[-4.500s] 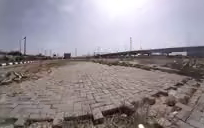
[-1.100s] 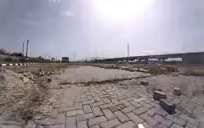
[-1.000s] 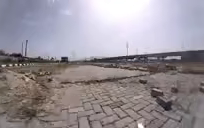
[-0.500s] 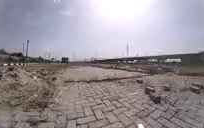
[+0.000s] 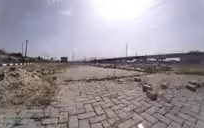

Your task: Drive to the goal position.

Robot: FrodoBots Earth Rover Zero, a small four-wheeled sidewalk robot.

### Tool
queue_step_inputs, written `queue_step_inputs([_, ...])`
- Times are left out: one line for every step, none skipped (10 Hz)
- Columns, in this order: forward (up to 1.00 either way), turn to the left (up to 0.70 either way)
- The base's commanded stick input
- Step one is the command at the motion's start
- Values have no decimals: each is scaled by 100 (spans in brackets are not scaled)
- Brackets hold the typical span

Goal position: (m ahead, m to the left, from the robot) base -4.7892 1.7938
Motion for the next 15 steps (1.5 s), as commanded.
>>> queue_step_inputs([0, 100])
queue_step_inputs([0, 100])
queue_step_inputs([0, 100])
queue_step_inputs([0, 100])
queue_step_inputs([0, 100])
queue_step_inputs([0, 100])
queue_step_inputs([0, 100])
queue_step_inputs([0, 100])
queue_step_inputs([0, 100])
queue_step_inputs([0, 100])
queue_step_inputs([0, 100])
queue_step_inputs([0, 100])
queue_step_inputs([0, 100])
queue_step_inputs([0, 100])
queue_step_inputs([0, 100])
